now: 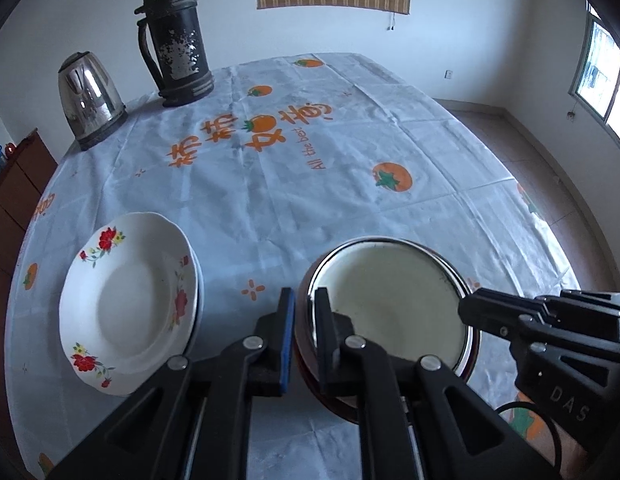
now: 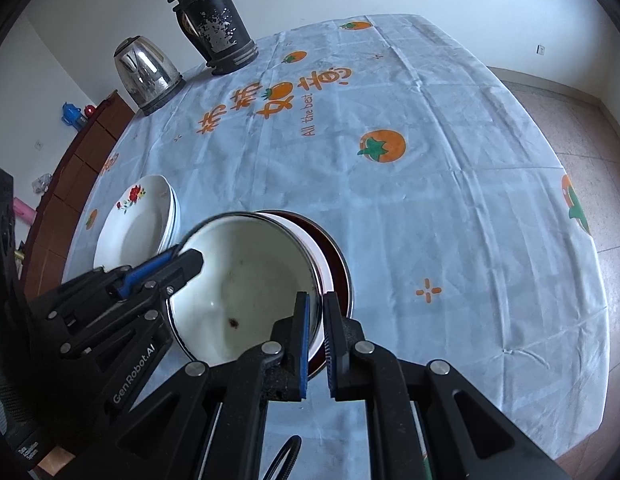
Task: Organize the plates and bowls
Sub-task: 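Carry the enamel bowl over the pink basin and lower it inside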
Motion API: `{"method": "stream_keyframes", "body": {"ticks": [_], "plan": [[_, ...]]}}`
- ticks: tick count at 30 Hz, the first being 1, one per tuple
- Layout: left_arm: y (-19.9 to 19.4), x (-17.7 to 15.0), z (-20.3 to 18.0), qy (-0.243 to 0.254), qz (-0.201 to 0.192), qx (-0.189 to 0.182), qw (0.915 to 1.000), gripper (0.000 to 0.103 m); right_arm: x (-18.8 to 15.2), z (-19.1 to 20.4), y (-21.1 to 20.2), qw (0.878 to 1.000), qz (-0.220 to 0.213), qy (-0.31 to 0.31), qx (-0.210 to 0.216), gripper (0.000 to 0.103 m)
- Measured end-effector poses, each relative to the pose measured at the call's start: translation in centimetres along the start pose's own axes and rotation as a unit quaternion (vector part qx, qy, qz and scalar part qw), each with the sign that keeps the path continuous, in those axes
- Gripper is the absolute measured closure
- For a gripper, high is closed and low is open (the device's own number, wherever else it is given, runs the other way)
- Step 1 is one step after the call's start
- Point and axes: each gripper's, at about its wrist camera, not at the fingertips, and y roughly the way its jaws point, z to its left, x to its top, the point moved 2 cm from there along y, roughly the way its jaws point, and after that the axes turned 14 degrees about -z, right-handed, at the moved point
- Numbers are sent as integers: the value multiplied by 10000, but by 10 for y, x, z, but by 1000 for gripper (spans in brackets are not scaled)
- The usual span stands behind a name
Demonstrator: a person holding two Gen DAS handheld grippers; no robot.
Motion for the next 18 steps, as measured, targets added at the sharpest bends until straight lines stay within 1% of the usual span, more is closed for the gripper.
{"method": "stream_keyframes", "body": {"ticks": [4, 6, 10, 13, 15, 18], "plan": [[-6, 4, 4, -71, -92, -79, 9999, 93, 4, 1, -6, 9999, -130, -54, -21, 95], [-9, 5, 6, -101, -209, -102, 9997, 93, 6, 2, -12, 9997, -236, -69, -14, 95], [-8, -2, 14, -273, -358, -156, 9989, 93, 4, 6, -29, 9978, -624, -203, -71, 95], [-2, -11, 20, -349, -381, -58, 9986, 93, -4, 4, -39, 9955, -904, -215, -186, 95], [2, -15, 22, -418, -412, -71, 9983, 93, -9, 0, -45, 9931, -1120, -194, -281, 95], [2, -17, 23, -403, -487, -14, 9980, 93, -16, 0, -56, 9887, -1443, -209, -339, 95]]}}
